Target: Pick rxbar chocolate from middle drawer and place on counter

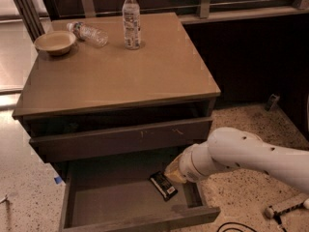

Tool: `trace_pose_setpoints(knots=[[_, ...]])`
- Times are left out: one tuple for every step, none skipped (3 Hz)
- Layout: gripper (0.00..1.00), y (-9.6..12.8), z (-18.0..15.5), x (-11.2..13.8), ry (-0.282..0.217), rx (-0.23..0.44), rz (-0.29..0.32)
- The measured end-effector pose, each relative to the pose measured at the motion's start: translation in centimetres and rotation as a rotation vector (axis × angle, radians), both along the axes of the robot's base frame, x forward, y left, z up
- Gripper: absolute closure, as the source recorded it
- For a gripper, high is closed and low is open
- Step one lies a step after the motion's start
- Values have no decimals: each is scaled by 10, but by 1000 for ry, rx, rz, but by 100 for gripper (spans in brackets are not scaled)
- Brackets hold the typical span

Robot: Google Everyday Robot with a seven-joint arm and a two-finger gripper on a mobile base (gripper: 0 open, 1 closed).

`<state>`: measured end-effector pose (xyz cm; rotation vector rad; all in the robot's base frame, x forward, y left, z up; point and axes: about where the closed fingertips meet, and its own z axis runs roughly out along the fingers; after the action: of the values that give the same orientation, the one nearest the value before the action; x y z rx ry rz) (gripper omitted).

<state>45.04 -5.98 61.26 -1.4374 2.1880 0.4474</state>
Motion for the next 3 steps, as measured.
trace_pose_setpoints(knots=[[100, 0, 0, -1, 1, -1, 1], [100, -4, -19, -1, -7, 18, -14], [100, 1, -50, 1, -39, 74, -17]])
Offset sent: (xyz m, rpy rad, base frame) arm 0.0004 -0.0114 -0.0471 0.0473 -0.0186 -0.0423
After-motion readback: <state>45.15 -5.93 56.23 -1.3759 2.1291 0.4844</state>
